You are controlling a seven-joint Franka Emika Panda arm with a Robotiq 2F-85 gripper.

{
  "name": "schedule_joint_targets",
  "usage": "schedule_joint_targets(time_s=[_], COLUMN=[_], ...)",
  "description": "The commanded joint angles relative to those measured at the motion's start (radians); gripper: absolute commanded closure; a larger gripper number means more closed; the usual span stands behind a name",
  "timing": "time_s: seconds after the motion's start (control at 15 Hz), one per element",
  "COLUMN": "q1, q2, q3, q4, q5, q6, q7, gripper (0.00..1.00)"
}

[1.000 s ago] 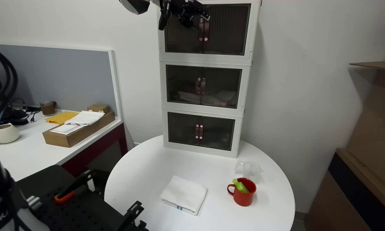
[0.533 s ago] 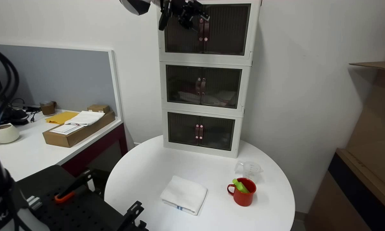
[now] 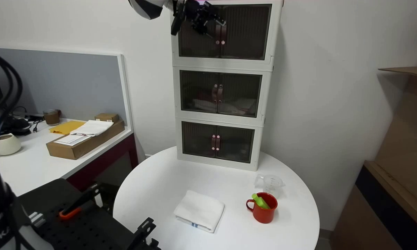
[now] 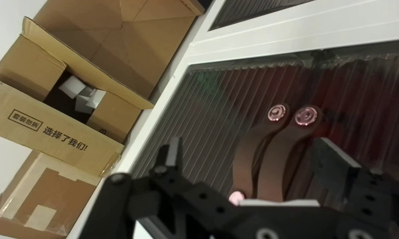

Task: Open the doors to the compartment

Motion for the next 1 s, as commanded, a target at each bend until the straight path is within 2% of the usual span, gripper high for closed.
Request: schedule_joint_targets(time_s=[0.0, 0.07, 0.4, 0.53, 0.6, 0.93], q1=[0.011, 0.010, 0.008, 0.011, 0.011, 0.022], q2=[0.030, 0.028, 0.027, 0.030, 0.030, 0.035], q3=[-0.027, -0.030, -0.042, -0.043, -0.044, -0.045], q4=[0.056, 0.057, 0.075, 0.079, 0.078, 0.077], q5=[0.022, 0.025, 0.043, 0.050, 0.051, 0.050], q6=[0.008, 0.008, 0.011, 0.013, 0.015, 0.032], q7=[-0.036, -0.035, -0.028, -0.025, -0.025, -0.023], gripper=[0.15, 0.14, 0.30, 0.45, 0.57, 0.95])
